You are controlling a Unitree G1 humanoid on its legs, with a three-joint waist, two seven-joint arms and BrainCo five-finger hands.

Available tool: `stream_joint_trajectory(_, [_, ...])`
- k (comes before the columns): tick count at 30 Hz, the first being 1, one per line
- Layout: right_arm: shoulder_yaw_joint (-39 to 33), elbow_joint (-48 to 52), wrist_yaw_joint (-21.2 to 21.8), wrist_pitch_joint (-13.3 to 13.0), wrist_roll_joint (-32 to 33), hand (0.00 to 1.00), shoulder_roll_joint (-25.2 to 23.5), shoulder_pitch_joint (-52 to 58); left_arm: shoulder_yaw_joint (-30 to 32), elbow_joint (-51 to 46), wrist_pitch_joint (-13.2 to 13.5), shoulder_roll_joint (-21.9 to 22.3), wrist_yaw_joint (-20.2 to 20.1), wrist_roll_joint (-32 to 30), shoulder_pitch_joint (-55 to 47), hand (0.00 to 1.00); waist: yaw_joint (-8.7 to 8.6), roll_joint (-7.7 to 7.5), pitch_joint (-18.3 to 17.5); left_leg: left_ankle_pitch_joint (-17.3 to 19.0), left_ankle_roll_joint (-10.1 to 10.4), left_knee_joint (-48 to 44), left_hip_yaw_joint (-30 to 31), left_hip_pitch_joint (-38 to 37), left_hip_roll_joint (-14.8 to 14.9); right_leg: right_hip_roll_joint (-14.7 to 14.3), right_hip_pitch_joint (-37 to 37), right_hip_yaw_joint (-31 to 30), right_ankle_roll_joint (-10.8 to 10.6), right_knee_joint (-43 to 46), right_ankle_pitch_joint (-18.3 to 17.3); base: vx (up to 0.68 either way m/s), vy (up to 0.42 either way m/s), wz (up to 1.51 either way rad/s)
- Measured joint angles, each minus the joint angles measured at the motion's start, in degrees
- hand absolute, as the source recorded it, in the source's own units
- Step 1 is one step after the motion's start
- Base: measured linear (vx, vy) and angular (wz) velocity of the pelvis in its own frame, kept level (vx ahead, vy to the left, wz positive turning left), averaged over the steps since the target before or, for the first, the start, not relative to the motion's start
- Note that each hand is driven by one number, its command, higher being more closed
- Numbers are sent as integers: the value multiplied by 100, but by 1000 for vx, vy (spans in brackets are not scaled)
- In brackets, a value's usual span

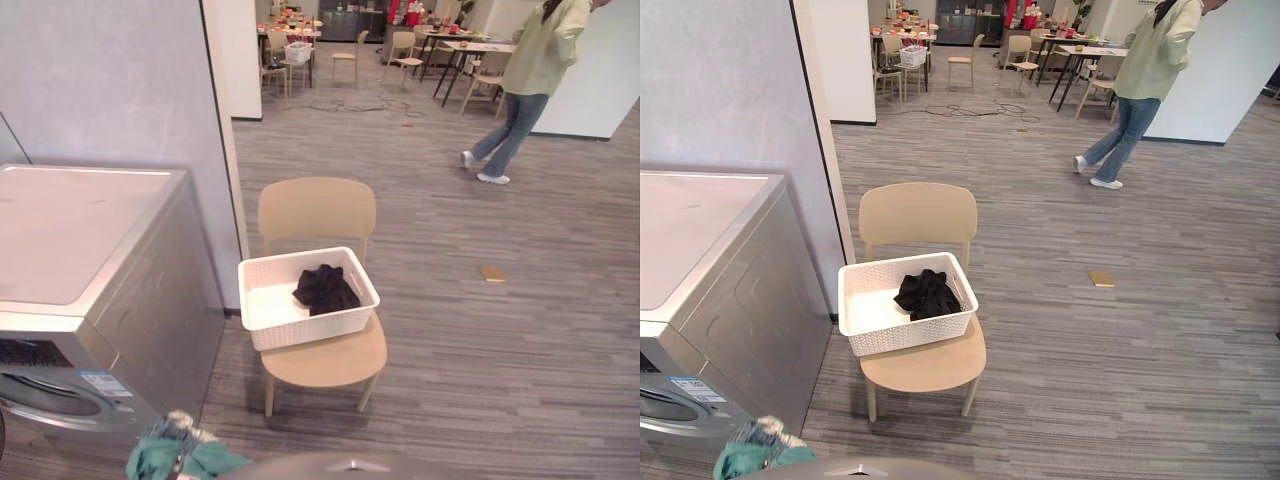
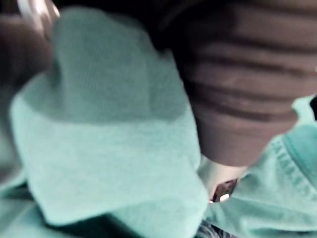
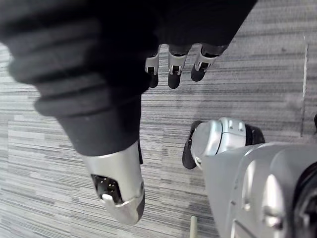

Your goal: Pick up the laundry basket with both hands and put the clothes into the washing machine.

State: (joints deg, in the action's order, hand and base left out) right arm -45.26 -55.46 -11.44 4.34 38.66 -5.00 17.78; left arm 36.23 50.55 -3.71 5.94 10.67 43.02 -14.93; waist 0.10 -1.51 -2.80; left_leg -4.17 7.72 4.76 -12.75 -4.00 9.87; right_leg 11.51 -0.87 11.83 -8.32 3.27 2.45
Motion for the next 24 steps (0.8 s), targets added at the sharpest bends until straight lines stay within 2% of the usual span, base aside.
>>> stream_joint_trajectory(2, [90,4,36,-20,-91,0,7,-47,176,12,1,-2,-85,-61,-18,100,13,14,53,0,0,-66,4,26,103,-73,11,24,26,57,9,-8,-44,14])
stream_joint_trajectory(3, [248,1,61,-22,-122,0,55,-128,263,27,1,-18,-120,-62,-13,100,27,40,164,25,16,-417,32,243,216,-95,-75,98,34,254,-32,-77,-64,19])
stream_joint_trajectory(6, [708,31,93,-32,-393,0,141,-457,306,69,-2,-40,-155,-66,151,100,45,152,488,177,17,-973,294,656,315,-54,-407,233,105,989,-380,-106,-72,34])
stream_joint_trajectory(9, [1114,104,111,-39,-598,0,334,-750,345,186,-1,-27,-228,-129,432,100,49,275,714,41,-133,-860,677,1142,70,370,-1006,602,101,1943,-811,-131,-58,91])
stream_joint_trajectory(10, [1164,112,110,-42,-669,0,412,-914,383,254,0,35,-223,-168,562,100,64,336,836,134,-276,-579,651,1100,-35,557,-1077,761,105,2124,-909,-97,-47,98])
stream_joint_trajectory(11, [1206,112,108,-48,-701,0,435,-966,344,304,-7,37,-233,-180,573,100,64,313,822,394,-433,-287,436,1079,-77,655,-1108,851,143,2085,-903,-86,17,108])
stream_joint_trajectory(12, [1285,166,99,-87,-710,0,427,-1099,346,300,-8,-31,-231,-214,668,100,68,158,889,288,-644,-575,-25,1208,-132,986,-1153,994,282,1982,-793,-43,28,77])
stream_joint_trajectory(13, [1320,204,97,-118,-711,0,423,-1147,341,297,-10,-32,-230,-216,677,100,97,156,894,218,-785,-1168,-239,1388,-101,1083,-1175,1088,334,1950,-723,-43,9,75])
stream_joint_trajectory(14, [1312,358,87,-183,-741,0,433,-1161,361,292,-3,-20,-226,-216,655,100,119,248,923,316,-957,-2528,-492,1569,186,1147,-1109,1297,342,1924,-639,-82,-49,67])
stream_joint_trajectory(15, [1307,515,84,-217,-745,0,437,-1136,383,297,4,-12,-213,-218,618,100,124,319,913,669,-893,-3273,-621,1409,473,1177,-959,1505,270,1876,-563,-92,-24,70])
stream_joint_trajectory(17, [1271,536,84,-236,-745,0,411,-1127,348,226,19,-17,-222,-218,634,100,102,324,908,881,-753,-3489,-716,1019,797,1236,-728,1767,221,1743,-437,-53,107,81])
stream_joint_trajectory(18, [1128,544,82,-264,-746,0,350,-1133,297,206,19,-29,-233,-220,634,100,67,338,896,830,-749,-3431,-815,779,1080,1307,-626,2005,148,1681,-329,-23,286,118])
stream_joint_trajectory(19, [890,530,83,-294,-746,0,317,-1165,231,195,16,-5,-240,-237,697,100,5,403,817,751,-642,-3074,-868,645,1117,1396,-639,2216,35,1684,-222,-21,334,111])
stream_joint_trajectory(20, [780,480,84,-287,-750,0,342,-1215,228,195,8,3,-239,-272,759,100,-27,356,824,839,-634,-2842,-955,597,902,1460,-651,2251,37,1627,-182,-42,299,117])
stream_joint_trajectory(21, [680,357,86,-221,-752,0,249,-1224,187,183,55,-17,-227,-285,838,100,-63,307,816,845,-626,-2350,-868,644,676,1389,-675,2148,-70,1487,-287,-55,185,113])
stream_joint_trajectory(22, [604,249,84,-158,-756,0,197,-1180,81,188,102,-47,-225,-298,869,100,-75,251,797,798,-545,-1985,-678,645,568,1177,-608,2152,51,1385,-251,-56,116,115])
stream_joint_trajectory(23, [561,224,83,-129,-757,0,195,-1145,13,196,96,-37,-223,-319,872,100,-85,256,799,787,-525,-1883,-585,644,517,1179,-505,2166,135,1292,-173,-65,110,93])
stream_joint_trajectory(24, [545,164,81,-116,-781,0,194,-1115,-141,187,102,-37,-225,-351,842,100,-60,245,787,828,-376,-1733,-493,575,430,1181,-387,2217,137,1185,-58,-56,140,55])
